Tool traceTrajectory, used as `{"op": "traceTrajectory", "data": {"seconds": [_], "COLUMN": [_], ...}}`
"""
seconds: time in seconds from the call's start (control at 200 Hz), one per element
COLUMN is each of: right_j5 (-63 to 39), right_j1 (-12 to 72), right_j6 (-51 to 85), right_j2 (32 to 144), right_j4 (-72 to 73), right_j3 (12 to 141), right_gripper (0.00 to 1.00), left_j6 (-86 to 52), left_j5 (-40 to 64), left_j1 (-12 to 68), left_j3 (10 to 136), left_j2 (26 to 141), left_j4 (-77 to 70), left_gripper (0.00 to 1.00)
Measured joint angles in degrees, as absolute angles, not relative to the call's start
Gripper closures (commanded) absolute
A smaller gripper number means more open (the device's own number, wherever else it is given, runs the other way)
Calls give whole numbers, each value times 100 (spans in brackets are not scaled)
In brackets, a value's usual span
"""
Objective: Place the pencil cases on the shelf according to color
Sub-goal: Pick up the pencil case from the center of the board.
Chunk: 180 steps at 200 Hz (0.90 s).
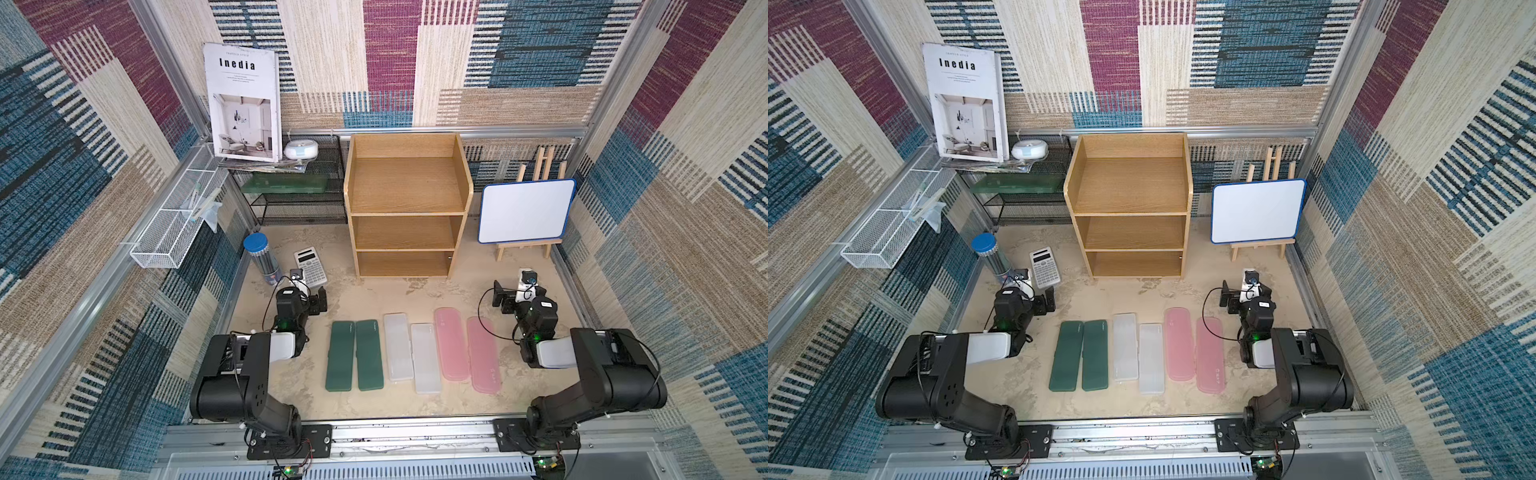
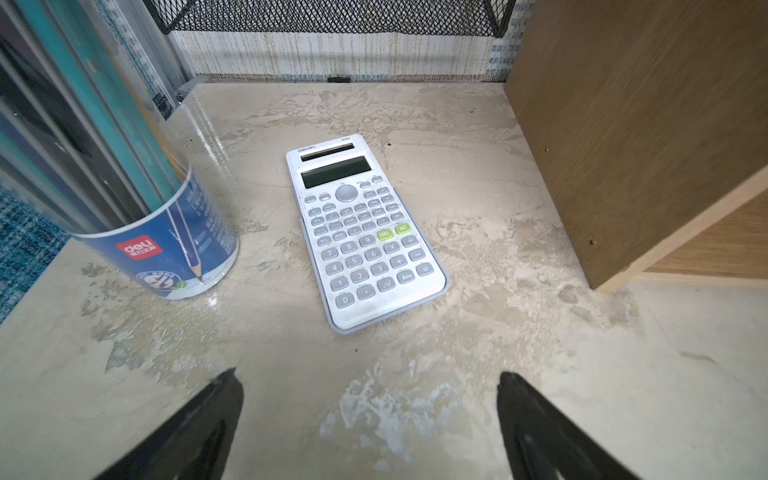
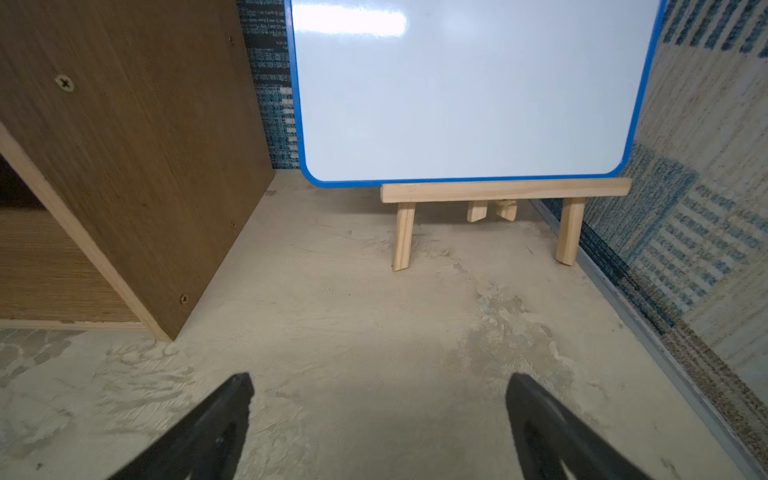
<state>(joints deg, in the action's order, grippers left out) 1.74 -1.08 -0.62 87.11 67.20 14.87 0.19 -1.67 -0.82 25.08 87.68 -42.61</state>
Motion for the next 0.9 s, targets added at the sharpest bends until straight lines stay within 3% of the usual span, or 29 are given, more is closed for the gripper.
{"op": "traceTrajectory", "data": {"seconds": [0.822, 0.902], "right_j5": [172, 167], "right_j1": [-108, -106], "right_j6": [-64, -82], "right_j2": [8705, 8547], "right_j4": [6716, 6425], "right_j3": [1487, 1614], "right_gripper": [1, 1], "left_j6": [19, 12], "left_j5": [-156, -268], "left_j1": [-82, -45], "left_j3": [2506, 2718], "left_j2": [8750, 8462], "left_j4": [-4259, -3671], "left_gripper": [3, 3]}}
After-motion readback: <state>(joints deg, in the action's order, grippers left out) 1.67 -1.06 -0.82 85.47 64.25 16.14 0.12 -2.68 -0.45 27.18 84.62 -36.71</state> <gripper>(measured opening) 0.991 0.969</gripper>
